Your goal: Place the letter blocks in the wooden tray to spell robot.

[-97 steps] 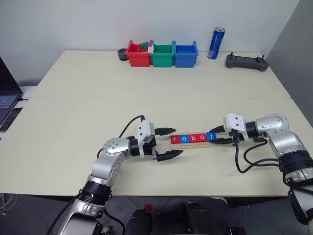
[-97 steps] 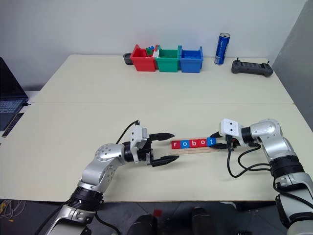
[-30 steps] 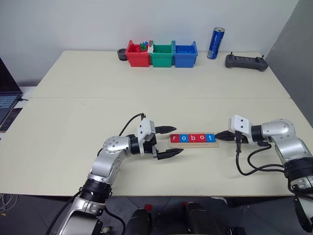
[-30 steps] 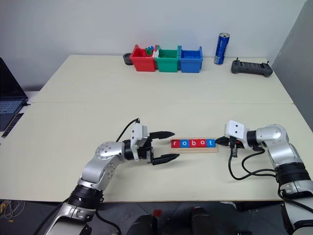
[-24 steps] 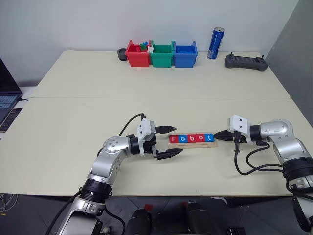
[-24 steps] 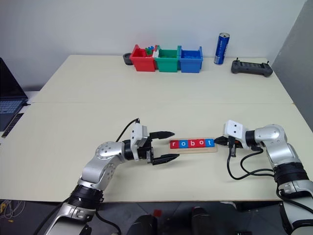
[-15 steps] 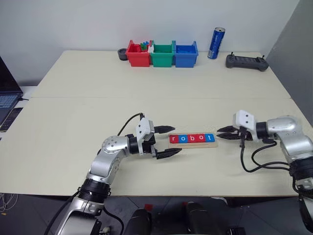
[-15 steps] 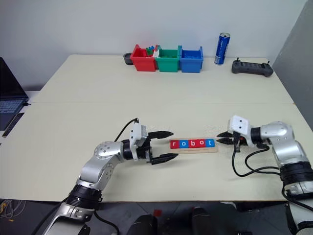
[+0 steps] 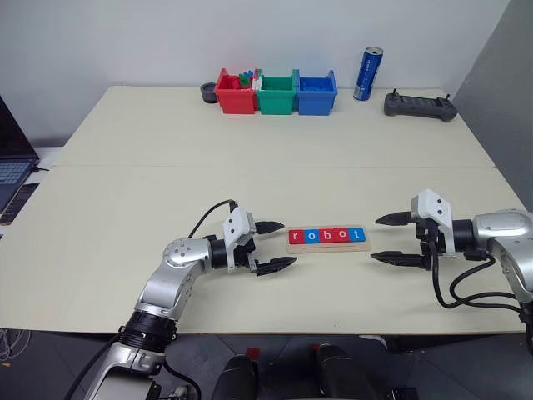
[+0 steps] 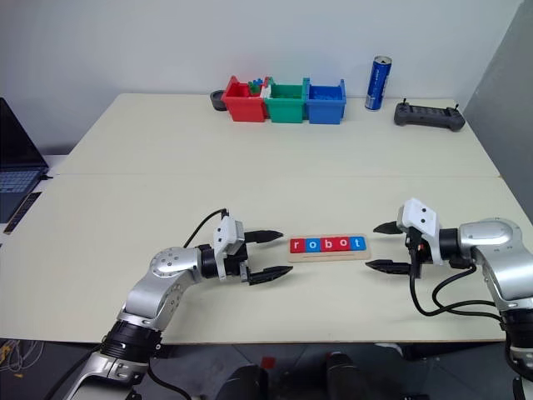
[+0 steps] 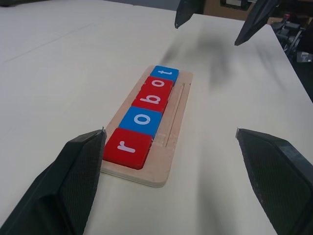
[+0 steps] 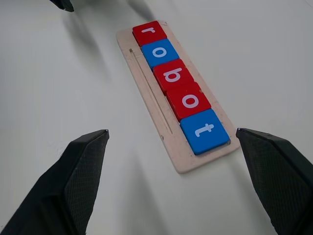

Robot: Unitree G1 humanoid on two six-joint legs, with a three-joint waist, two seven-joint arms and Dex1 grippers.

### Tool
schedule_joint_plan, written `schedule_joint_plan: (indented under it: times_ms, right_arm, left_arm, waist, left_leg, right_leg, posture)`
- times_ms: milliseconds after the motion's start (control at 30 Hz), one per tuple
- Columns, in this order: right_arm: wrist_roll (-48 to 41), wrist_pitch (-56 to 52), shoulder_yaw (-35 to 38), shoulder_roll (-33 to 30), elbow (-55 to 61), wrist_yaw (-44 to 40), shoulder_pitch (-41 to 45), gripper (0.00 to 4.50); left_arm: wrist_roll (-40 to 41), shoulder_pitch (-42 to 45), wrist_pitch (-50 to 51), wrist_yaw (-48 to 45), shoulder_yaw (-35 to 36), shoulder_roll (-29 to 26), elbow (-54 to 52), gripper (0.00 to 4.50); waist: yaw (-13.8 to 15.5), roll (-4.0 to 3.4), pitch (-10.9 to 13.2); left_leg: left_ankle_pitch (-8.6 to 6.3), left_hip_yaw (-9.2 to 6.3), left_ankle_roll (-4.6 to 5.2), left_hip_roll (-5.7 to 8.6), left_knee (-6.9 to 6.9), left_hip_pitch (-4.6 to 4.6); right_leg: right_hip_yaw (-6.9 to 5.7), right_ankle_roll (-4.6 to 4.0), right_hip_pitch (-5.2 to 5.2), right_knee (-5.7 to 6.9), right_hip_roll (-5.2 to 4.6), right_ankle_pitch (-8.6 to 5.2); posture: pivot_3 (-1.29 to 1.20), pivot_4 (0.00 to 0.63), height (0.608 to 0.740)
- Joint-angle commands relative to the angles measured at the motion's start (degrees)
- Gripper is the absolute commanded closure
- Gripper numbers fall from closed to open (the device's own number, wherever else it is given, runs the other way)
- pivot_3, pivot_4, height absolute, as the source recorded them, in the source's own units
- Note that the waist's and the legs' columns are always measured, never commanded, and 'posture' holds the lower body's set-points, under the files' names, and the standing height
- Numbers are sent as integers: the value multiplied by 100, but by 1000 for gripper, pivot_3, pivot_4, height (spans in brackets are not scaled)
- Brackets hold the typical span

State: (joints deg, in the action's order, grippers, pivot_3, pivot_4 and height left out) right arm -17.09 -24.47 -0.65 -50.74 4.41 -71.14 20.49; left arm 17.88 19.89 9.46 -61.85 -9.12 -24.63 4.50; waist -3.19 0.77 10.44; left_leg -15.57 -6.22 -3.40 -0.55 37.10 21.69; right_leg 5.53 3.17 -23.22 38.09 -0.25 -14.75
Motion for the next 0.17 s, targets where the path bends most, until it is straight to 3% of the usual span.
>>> schedule_joint_plan:
  times_ms: [33,167]
  right_arm:
    - [-137,-18,150,-49,195,48,15,29]
    - [-127,9,139,-30,148,76,61,29]
  left_arm:
    - [17,5,-110,6,50,-26,-209,0]
    - [-79,18,-204,63,48,-36,-159,0]
  waist:
    - [0,0,0]
    - [1,0,0]
  left_leg:
    - [0,0,0,0,0,0]
    - [0,0,0,0,0,0]
  right_leg:
    - [0,0,0,0,0,0]
    - [0,0,0,0,0,0]
  posture:
    - [0,150,740]
    - [0,150,740]
